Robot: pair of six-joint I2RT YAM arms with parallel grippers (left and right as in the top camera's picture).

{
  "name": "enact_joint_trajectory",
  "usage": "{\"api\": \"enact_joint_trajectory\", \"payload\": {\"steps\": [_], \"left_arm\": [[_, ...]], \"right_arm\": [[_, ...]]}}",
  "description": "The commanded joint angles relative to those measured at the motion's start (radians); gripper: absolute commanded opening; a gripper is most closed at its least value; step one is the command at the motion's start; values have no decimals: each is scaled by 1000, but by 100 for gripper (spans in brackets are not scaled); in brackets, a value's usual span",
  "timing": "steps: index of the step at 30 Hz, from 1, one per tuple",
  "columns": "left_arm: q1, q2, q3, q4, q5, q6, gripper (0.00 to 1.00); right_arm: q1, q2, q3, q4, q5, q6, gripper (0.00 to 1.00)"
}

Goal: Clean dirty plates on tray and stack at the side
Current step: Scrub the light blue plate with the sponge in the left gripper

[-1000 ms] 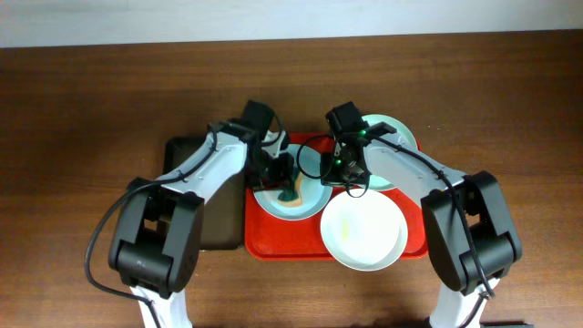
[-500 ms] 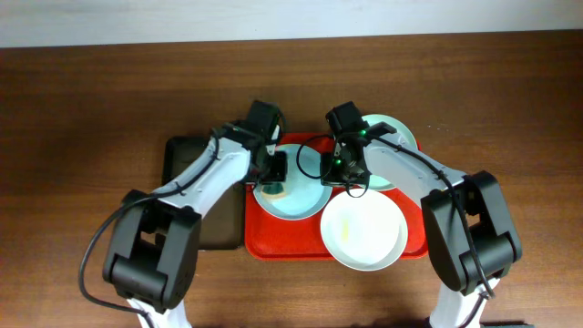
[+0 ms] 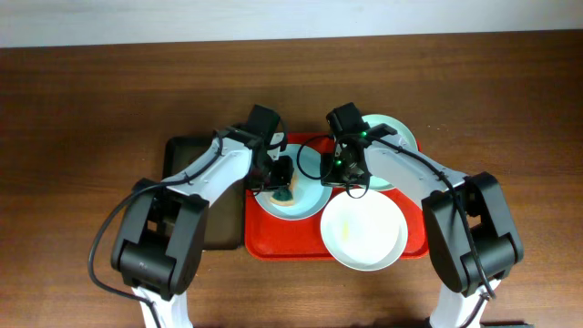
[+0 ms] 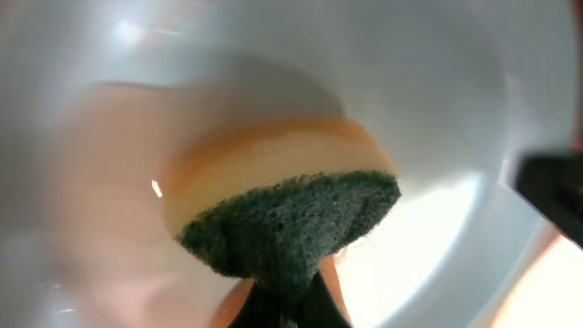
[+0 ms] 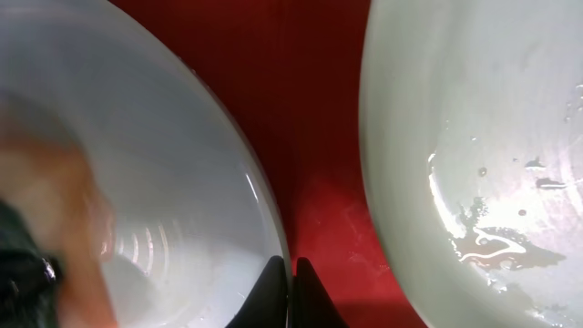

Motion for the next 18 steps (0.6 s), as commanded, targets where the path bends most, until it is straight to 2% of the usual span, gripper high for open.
{"api": "enact_joint_trajectory", "payload": {"steps": [1,3,5,7,13,18], "left_arm": [[51,0,80,-51,178,55,0],[61,-43,106,-81,27,54,0],[60,-64,106,-101,-156,54,0],[58,-54,96,-110,-208,54,0],[13,42,63,-83,-215,40,0],[-32,89,62,-80,-42,32,0]], "right_arm": [[6,-19,-15,5,5,2,4],[6,-19,-15,2,4,-3,4],[6,-19,-15,3,-37,-66,4],[6,-19,-15,6,-51,-73,4],[6,-19,-15,5,-51,-73,4],[6,-19,-15,5,-51,-73,4]]}}
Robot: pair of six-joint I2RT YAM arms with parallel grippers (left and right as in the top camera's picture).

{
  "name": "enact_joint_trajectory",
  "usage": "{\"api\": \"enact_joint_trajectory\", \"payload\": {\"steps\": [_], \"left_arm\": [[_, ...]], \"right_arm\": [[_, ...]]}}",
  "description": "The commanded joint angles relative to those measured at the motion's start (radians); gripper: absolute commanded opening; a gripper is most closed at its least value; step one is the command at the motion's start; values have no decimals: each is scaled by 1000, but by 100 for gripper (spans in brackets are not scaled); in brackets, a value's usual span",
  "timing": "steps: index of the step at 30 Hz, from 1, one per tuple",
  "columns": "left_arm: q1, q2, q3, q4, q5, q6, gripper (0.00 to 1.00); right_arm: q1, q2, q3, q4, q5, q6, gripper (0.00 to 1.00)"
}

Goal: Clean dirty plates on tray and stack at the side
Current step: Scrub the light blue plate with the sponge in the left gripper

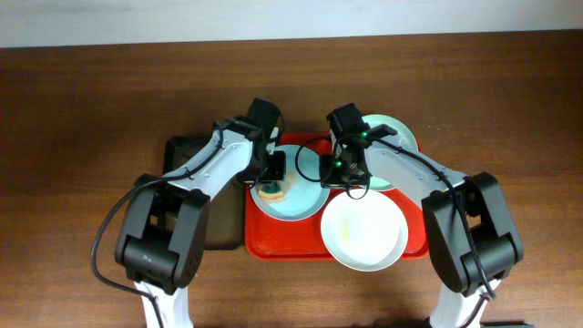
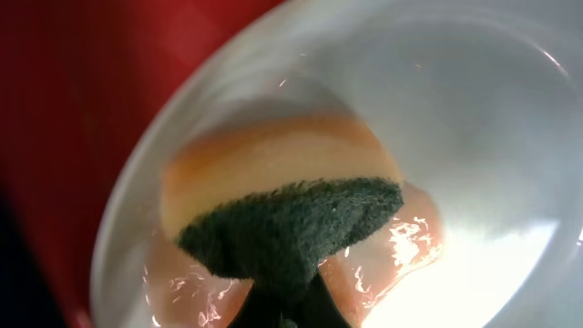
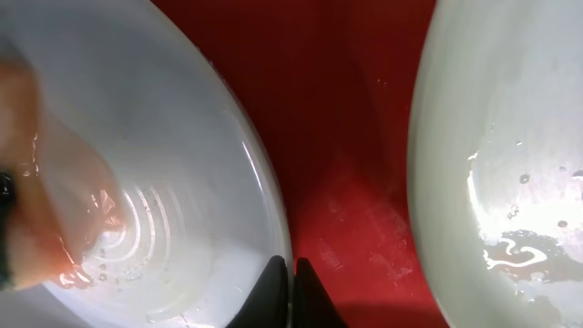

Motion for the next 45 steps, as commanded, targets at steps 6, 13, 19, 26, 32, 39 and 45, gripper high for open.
{"api": "enact_joint_trajectory", "payload": {"steps": [6,13,19,26,32,39,45], "left_arm": [[-37,-11,42,-2,296,-2,0],[-63,-126,32,-25,-104,-3,0],[-100,-119,-75,86,-139,-5,0],[-105,-40,-106,124,-138,-33,0],[-100,16,-97,134,213,49,0],[-15,-109,-35,90,189,84,0],[-14,-119,-79,82,-89,76,0]], "right_arm": [[6,-19,-11,3,-10,-13,4],[6,-19,-11,3,-10,-13,4],[6,-19,-11,7,-9,-13,4],[6,-19,-11,7,-7,-13,4],[6,-19,-11,7,-7,-13,4],[6,-19,-11,6,-7,-13,4],[6,-19,-11,7,-7,-13,4]]}}
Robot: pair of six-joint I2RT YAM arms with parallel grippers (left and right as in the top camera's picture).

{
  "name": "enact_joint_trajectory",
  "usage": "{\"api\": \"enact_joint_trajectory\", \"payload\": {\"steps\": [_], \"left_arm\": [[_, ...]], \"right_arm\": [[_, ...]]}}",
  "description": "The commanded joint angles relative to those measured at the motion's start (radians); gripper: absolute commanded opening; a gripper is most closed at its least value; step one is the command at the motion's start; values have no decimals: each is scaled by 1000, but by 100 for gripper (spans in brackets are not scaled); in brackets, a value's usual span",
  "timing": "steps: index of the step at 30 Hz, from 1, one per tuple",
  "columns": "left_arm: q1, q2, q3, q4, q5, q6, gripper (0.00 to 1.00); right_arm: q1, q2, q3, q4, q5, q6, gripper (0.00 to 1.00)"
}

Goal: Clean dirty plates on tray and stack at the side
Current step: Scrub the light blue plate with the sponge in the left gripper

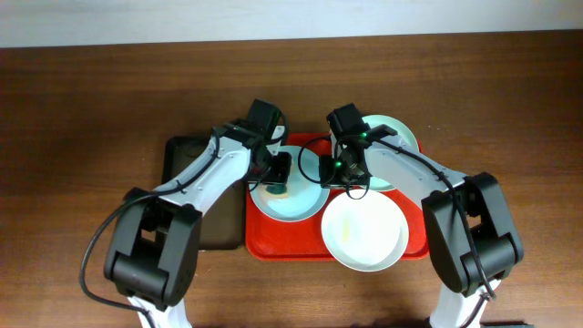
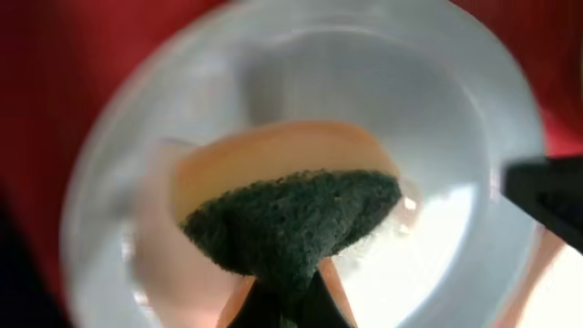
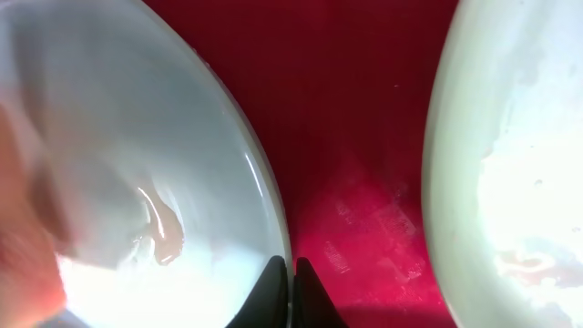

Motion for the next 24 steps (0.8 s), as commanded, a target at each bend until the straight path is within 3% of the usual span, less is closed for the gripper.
{"api": "enact_joint_trajectory", "payload": {"steps": [1,6,9,11,13,16,21,24], "left_arm": [[1,-21,-33,35,-117,8,0],[1,65,-61,58,-94,-72,0],[1,132,-61,59,113,-54,0],[1,147,-61,68,281,40,0],[18,140,-29,46,360,65,0],[80,60,21,-2,349,65,0],[118,-56,20,-46,75,55,0],[90,-45,-23,-40,48,53,0]], "right_arm": [[6,-18,-8,0,-3,-10,4],[6,-18,-8,0,-3,-10,4],[6,-18,-8,1,-3,-10,4],[6,-18,-8,1,-3,-10,4],[6,-18,-8,1,-2,-10,4],[6,-18,-8,1,-2,-10,4],[6,-18,-8,0,-3,-10,4],[6,-18,-8,0,-3,-10,4]]}}
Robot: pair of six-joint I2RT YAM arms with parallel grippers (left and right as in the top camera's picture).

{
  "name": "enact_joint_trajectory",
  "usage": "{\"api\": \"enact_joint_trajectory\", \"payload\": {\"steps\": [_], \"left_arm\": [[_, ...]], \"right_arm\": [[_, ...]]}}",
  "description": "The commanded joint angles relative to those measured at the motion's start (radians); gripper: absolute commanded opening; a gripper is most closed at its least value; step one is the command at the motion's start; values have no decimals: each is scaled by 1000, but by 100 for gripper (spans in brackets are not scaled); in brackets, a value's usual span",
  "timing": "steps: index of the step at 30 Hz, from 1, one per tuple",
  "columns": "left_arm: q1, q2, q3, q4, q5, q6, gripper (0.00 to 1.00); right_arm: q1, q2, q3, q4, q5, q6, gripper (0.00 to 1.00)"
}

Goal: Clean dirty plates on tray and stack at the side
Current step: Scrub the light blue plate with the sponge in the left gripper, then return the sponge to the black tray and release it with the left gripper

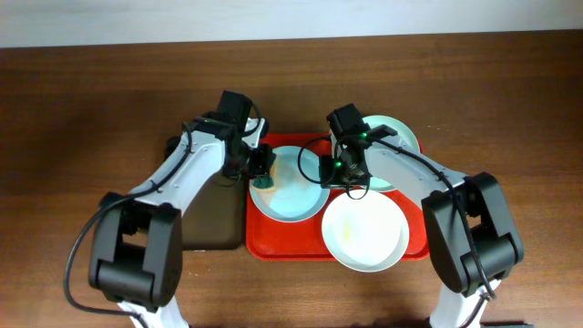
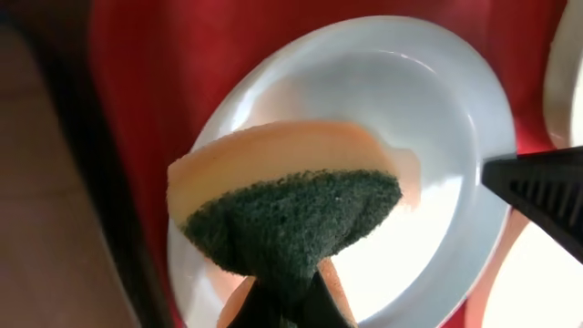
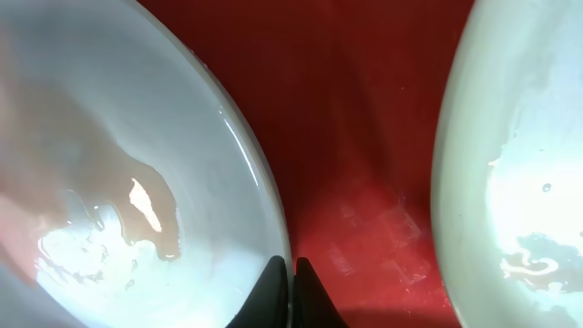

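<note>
A pale blue plate (image 1: 301,196) lies at the back left of the red tray (image 1: 273,244). My left gripper (image 1: 261,173) is shut on a yellow sponge with a green scouring side (image 2: 284,202), held above the plate's left part (image 2: 428,109). In the left wrist view, the gripper (image 2: 290,302) hides behind the sponge. My right gripper (image 3: 291,273) is shut on the plate's right rim (image 3: 269,196). A brownish wet smear (image 3: 150,208) lies on the plate. A white plate (image 1: 363,230) sits at the tray's front right.
A greenish plate (image 1: 401,137) lies at the tray's back right corner, seen wet in the right wrist view (image 3: 524,182). A dark mat (image 1: 208,219) lies left of the tray on the brown wooden table (image 1: 82,109).
My left gripper, with the sponge, has moved from over the plate's left-centre to its left edge and stands higher above it. The right gripper still pinches the rim.
The sponge was pressed on the plate's middle, then at its left side with wet brown streaks showing. It was then back near the left-centre. Now it is raised by the left rim. My right gripper held the plate's rim throughout.
</note>
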Motion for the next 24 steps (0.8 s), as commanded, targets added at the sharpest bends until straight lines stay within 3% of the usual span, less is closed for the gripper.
{"api": "enact_joint_trajectory", "payload": {"steps": [1,11,16,20,24], "left_arm": [[-25,-6,-42,18,-60,9,0],[-96,-3,-240,214,-50,-95,0],[-160,28,-243,235,25,-125,0],[-183,74,-240,287,181,-124,0],[-130,9,-149,191,180,-114,0]], "right_arm": [[6,-18,-6,0,-3,-10,4],[6,-18,-6,0,-3,-10,4],[6,-18,-6,-1,-3,-10,4],[6,-18,-6,-1,-3,-10,4],[6,-18,-6,0,-3,-10,4]]}}
